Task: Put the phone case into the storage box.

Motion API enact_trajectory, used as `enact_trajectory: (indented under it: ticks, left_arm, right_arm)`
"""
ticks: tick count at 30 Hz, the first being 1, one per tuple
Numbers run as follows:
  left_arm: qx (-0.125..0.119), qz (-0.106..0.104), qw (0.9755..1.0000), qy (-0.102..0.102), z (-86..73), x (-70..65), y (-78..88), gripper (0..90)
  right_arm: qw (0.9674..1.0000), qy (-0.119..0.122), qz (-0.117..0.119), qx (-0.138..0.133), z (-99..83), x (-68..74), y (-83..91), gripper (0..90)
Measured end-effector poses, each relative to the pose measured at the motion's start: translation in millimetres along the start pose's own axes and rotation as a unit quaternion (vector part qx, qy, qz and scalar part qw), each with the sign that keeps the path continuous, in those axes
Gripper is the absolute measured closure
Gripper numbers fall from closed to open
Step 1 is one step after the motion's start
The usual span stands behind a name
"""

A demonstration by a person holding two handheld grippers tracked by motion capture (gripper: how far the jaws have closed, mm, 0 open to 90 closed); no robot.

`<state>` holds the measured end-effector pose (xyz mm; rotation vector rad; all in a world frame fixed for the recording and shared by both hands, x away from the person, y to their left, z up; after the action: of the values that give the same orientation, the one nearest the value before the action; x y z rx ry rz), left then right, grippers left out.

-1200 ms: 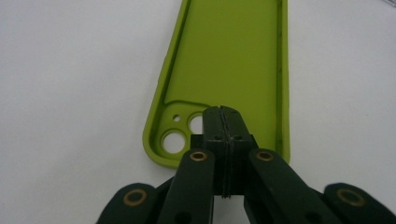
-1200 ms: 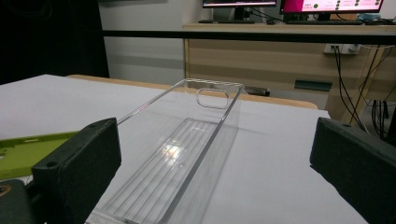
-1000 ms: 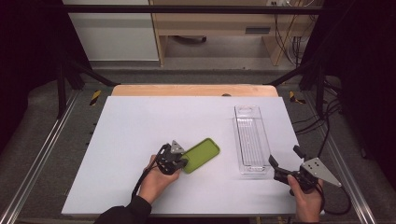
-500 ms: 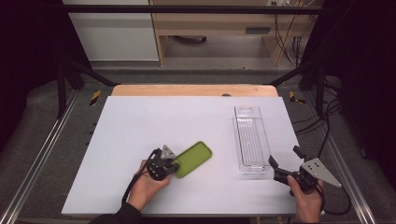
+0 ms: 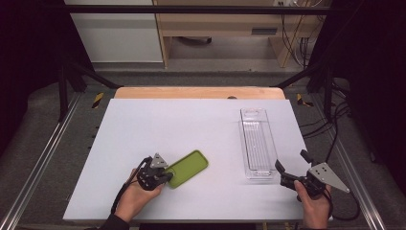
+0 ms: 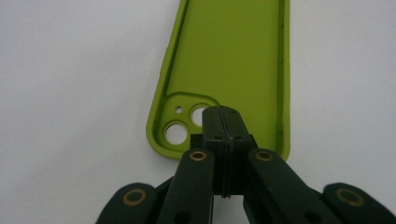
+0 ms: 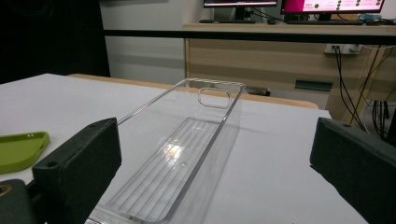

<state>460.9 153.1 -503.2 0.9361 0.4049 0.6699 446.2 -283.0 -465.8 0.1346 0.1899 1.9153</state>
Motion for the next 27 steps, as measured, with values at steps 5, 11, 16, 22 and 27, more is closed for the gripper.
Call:
enact_trajectory:
  ticks: [5,11,16,22,27]
  left_arm:
    - [0.003,-0.002,1.0000,-0.002,-7.1,2.2,4.9,90.0]
    - [0.003,-0.004,1.0000,0.003,-16.2,4.9,10.9,90.0]
    - [0.003,-0.005,1.0000,0.006,-22.6,7.0,15.2,90.0]
    - [0.012,-0.002,0.9999,0.003,-30.6,8.2,21.2,90.0]
    - [0.011,-0.004,0.9999,0.008,-35.2,9.2,24.4,90.0]
  right_arm:
    - [1.0000,0.002,0.000,0.000,-0.2,1.2,-0.3,2.4]
    - [1.0000,0.003,0.001,0.003,-0.5,1.8,-0.4,2.4]
    - [1.0000,0.005,0.001,0.004,-1.1,1.9,-1.2,2.4]
    - [1.0000,0.005,0.004,0.005,-1.3,3.9,-1.9,2.5]
    - [1.0000,0.004,0.004,0.006,-1.8,4.3,-2.7,2.6]
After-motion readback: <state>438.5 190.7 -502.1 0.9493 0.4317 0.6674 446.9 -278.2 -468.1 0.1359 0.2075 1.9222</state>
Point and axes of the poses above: each handheld gripper's, and its own axes: y roughly backward along the jaws, z roughly out of its top, x roughly to its left, the point moved 5 cm from there along -y, roughly forward along the jaws, and after that the axes turned 6 degrees about x, right-handed, at the moved point
